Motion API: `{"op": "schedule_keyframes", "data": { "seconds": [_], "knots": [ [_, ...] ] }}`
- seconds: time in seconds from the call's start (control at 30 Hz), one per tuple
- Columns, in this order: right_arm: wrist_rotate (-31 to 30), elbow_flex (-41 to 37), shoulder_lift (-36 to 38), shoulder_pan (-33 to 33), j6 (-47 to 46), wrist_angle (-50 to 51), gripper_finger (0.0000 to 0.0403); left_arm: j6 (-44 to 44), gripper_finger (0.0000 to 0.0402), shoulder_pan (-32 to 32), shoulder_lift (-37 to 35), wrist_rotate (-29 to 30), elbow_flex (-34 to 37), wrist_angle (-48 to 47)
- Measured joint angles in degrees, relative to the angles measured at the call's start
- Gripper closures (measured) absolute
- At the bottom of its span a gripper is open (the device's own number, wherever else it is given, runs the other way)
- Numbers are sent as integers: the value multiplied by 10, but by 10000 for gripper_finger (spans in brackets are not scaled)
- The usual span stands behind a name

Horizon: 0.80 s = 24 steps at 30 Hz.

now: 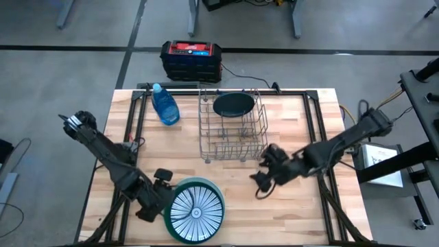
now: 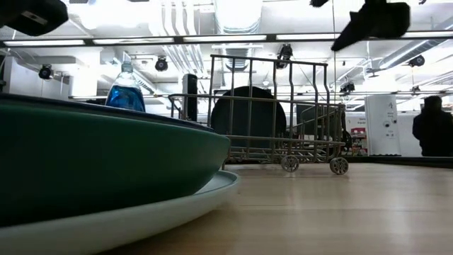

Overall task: Sort dishes
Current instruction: Put the white patterned plate into the gray dishwasher rack

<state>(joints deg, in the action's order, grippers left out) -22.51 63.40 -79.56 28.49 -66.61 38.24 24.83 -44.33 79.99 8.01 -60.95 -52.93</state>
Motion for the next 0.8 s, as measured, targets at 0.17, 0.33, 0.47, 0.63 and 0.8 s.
{"op": "schedule_keyframes", "data": {
  "seconds": [0.17,0.33,0.47,0.63,0.8],
  "knots": [
    [1,43,-83,29,-68,-5,62,-10,247,-16,1,-3,9,5],
    [4,89,-160,43,-103,-42,69,-37,247,-20,1,-35,52,71],
    [19,138,-216,46,-127,-49,76,-45,247,-21,0,-38,81,100],
    [44,204,-288,46,-143,-64,80,-53,247,-22,0,-30,101,132],
    [58,267,-349,47,-152,-60,81,-81,247,-22,0,-30,122,165]
  ]
}}
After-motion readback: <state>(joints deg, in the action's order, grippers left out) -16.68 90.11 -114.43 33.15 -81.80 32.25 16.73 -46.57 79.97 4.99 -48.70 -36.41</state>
